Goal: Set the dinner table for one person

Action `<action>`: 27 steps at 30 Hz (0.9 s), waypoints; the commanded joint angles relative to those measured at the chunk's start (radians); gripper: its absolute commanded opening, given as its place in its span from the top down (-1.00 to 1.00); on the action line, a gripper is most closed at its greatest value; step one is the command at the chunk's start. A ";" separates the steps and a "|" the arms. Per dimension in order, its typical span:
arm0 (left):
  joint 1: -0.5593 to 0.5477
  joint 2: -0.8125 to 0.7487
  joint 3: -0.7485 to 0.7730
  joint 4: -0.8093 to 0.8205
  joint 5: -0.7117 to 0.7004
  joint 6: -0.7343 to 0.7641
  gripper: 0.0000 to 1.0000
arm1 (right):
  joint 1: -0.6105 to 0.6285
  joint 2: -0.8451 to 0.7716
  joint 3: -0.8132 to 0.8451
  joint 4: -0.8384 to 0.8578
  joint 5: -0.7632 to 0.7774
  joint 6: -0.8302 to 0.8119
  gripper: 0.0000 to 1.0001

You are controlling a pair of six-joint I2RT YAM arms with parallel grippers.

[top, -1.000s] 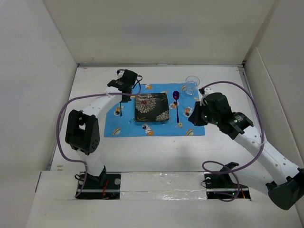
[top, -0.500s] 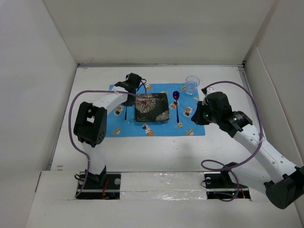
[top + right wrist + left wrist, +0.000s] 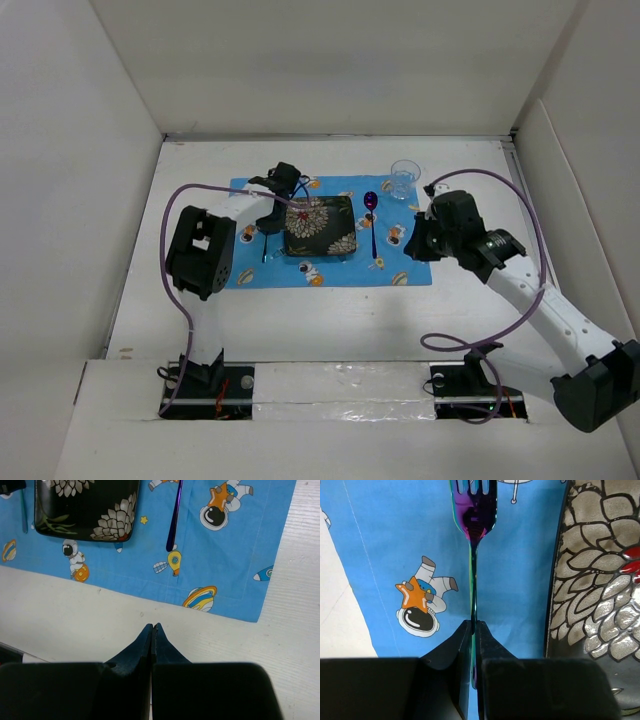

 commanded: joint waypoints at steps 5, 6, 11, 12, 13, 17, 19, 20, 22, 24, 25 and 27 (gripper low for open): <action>0.013 0.003 0.004 -0.043 -0.014 -0.003 1.00 | -0.016 0.008 0.015 0.018 -0.003 -0.018 1.00; 0.013 0.006 0.004 -0.043 -0.014 -0.003 1.00 | -0.016 0.008 0.012 0.024 -0.006 -0.018 1.00; 0.013 -0.005 0.011 -0.044 -0.013 -0.014 0.72 | -0.025 0.016 0.021 0.026 -0.018 -0.018 1.00; 0.013 -0.021 0.017 -0.044 -0.011 -0.014 0.59 | -0.025 0.019 0.024 0.027 -0.026 -0.018 1.00; 0.013 -0.031 0.020 -0.044 -0.010 -0.017 0.52 | -0.025 0.021 0.027 0.029 -0.030 -0.017 1.00; 0.013 -0.066 0.054 -0.077 -0.005 -0.019 0.11 | -0.025 0.033 0.042 0.030 -0.035 -0.018 1.00; 0.013 -0.089 0.083 -0.092 -0.023 -0.020 0.00 | -0.025 0.037 0.064 0.027 -0.032 -0.018 1.00; 0.013 -0.106 0.095 -0.106 -0.029 -0.025 0.00 | -0.025 0.037 0.073 0.026 -0.032 -0.018 1.00; 0.013 -0.164 0.139 -0.117 -0.052 -0.039 0.03 | -0.025 0.036 0.099 0.024 -0.029 -0.015 1.00; 0.013 -0.262 0.237 -0.138 -0.036 -0.078 0.22 | -0.025 0.037 0.177 0.027 -0.030 -0.012 1.00; 0.013 -0.262 0.238 -0.138 -0.036 -0.078 0.22 | -0.025 0.037 0.177 0.027 -0.030 -0.012 1.00; 0.013 -0.348 0.325 -0.144 0.002 -0.106 0.31 | -0.025 0.042 0.260 0.035 -0.032 0.001 1.00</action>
